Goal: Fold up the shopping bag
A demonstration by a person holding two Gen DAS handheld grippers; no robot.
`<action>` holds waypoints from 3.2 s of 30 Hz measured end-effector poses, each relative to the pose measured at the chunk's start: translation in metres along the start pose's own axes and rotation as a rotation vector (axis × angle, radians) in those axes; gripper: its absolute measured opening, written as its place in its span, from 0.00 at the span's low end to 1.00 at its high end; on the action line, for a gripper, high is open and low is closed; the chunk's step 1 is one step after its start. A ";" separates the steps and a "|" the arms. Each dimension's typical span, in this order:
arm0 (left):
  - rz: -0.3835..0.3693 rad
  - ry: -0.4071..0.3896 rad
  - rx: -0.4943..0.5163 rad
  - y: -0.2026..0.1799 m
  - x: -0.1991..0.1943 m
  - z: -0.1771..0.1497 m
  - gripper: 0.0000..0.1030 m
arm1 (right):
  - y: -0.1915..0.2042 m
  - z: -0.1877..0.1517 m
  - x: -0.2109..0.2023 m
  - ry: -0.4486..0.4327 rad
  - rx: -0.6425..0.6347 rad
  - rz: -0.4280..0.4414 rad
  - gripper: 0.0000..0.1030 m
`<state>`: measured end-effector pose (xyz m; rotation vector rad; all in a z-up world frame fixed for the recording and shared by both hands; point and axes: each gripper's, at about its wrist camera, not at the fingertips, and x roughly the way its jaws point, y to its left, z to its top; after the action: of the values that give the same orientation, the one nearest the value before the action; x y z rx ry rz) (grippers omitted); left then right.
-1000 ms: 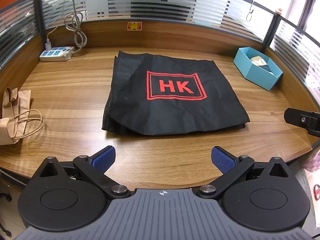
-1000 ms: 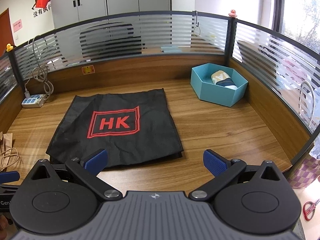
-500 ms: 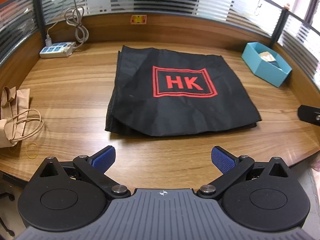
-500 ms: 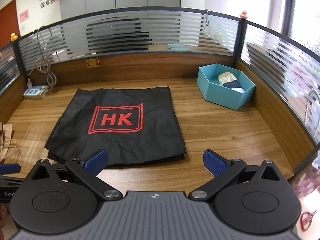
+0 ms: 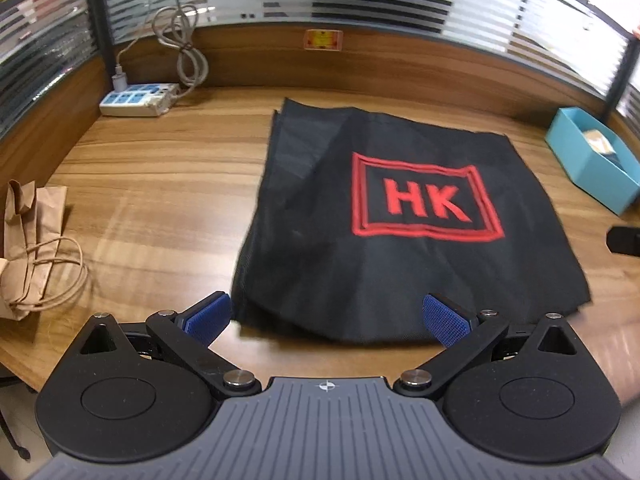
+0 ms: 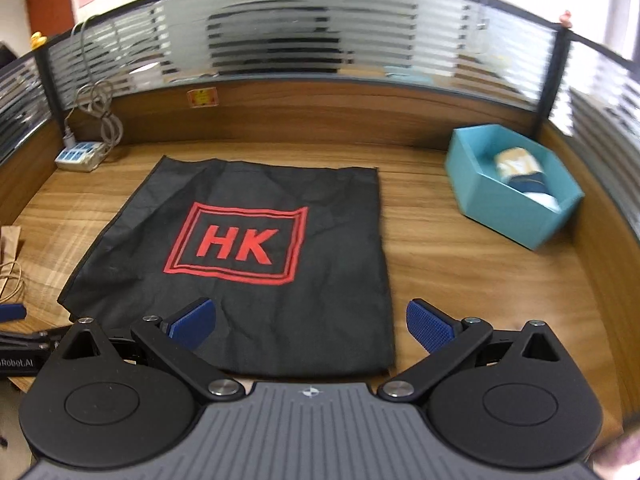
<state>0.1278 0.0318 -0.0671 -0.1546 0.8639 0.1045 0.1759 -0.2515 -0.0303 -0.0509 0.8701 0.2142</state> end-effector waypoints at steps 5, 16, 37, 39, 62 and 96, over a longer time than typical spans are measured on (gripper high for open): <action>0.103 0.005 -0.041 0.026 0.021 0.011 1.00 | -0.002 0.007 0.054 0.072 -0.049 0.073 0.77; -0.129 0.092 -0.246 0.075 0.057 0.025 0.71 | 0.010 0.009 0.153 0.237 -0.149 0.202 0.47; -0.638 0.158 -0.160 0.025 0.089 0.047 0.14 | 0.061 -0.018 0.175 0.301 -0.285 0.237 0.55; -0.671 0.175 -0.114 0.003 0.099 0.046 0.15 | 0.065 -0.021 0.174 0.301 -0.301 0.243 0.58; -0.782 0.271 -0.071 -0.068 0.138 0.062 0.29 | -0.020 0.027 0.174 0.358 -0.151 0.260 0.13; -0.537 0.055 0.625 -0.074 0.111 0.019 0.42 | -0.034 0.005 0.207 0.412 -0.242 0.285 0.13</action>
<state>0.2255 -0.0342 -0.1330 0.2013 0.8478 -0.6709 0.3159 -0.2496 -0.1867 -0.2029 1.2588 0.5902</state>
